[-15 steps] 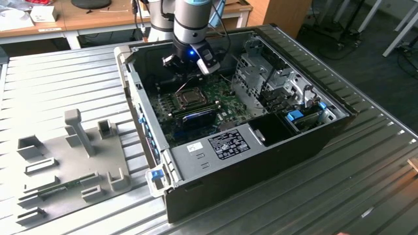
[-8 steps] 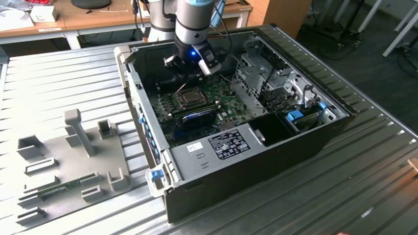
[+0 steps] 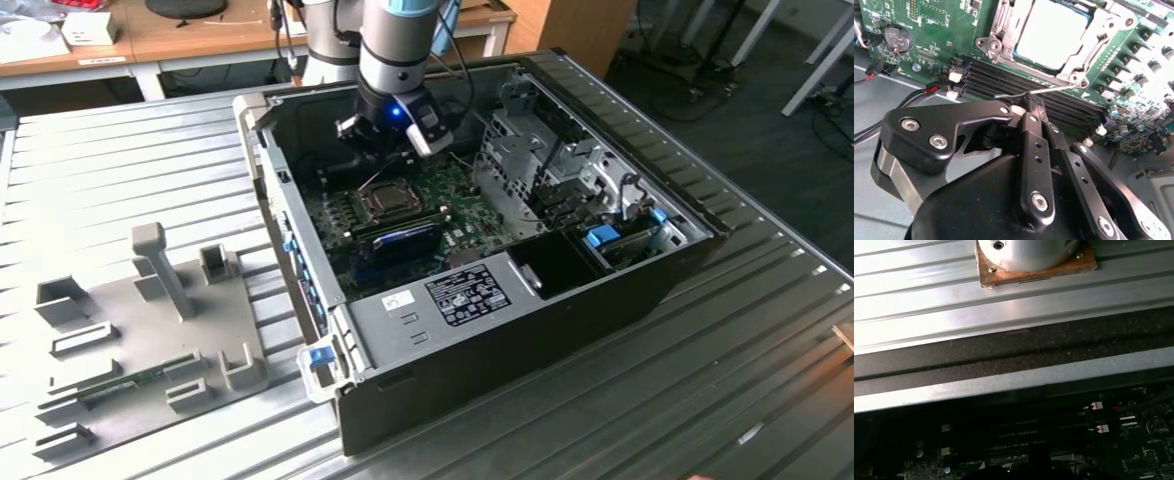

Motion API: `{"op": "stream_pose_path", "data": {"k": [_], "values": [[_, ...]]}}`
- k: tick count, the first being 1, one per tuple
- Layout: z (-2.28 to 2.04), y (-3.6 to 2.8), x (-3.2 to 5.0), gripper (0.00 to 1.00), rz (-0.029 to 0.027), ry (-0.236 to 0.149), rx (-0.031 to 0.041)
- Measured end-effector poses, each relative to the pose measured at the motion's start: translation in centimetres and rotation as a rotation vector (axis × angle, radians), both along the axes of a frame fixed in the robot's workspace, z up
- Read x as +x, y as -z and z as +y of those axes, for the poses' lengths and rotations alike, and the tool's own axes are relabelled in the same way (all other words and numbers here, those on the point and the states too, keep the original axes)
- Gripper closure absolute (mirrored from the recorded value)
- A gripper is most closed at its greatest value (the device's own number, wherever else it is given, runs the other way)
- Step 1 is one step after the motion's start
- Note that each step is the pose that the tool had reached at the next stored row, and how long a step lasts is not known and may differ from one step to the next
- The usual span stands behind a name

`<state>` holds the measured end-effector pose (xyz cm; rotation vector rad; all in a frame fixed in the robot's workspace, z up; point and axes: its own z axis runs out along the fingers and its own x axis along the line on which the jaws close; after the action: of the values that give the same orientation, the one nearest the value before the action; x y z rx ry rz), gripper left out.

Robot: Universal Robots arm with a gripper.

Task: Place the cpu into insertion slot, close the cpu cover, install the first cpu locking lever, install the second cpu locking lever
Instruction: 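Install the first cpu locking lever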

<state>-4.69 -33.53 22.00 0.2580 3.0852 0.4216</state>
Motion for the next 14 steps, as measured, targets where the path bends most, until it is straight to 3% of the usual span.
{"op": "stream_pose_path", "data": {"k": [14], "values": [[0.0,0.57,0.34,0.9,0.0,0.0,0.0]]}}
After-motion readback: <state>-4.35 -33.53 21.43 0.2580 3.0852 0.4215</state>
